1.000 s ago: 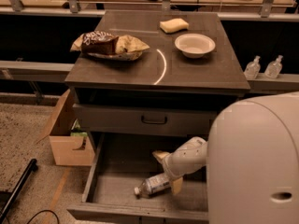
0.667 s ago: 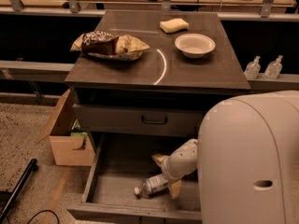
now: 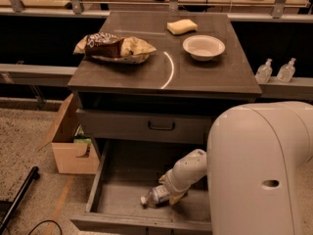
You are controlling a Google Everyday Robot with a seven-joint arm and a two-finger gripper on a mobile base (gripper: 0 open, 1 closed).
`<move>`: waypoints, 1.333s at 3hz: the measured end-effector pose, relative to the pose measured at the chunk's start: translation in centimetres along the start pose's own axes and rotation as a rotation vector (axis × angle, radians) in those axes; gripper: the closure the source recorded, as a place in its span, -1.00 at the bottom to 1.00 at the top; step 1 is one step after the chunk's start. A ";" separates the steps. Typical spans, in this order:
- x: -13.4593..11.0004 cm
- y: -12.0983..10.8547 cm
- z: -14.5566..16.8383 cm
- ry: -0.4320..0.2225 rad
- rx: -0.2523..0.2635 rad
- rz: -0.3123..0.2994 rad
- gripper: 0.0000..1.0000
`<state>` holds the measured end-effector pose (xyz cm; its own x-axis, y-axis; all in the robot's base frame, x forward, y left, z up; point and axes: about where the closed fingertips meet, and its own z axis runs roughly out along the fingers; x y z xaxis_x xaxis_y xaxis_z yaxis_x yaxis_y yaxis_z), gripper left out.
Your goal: Pick blue plastic bottle from middle drawer and place on counter
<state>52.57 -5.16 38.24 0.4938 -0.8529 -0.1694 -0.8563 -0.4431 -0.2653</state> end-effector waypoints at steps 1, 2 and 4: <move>-0.6 0.4 0.4 -0.024 -0.022 -0.012 0.26; -0.7 1.5 -2.0 -0.041 -0.034 0.001 0.72; 1.1 3.3 -12.7 0.100 0.053 0.070 1.00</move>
Offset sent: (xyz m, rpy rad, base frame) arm -0.0274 -0.0306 0.0608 0.0350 0.0549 -0.0084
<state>48.40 -11.10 49.25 0.4136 -0.9056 -0.0939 -0.8773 -0.3689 -0.3069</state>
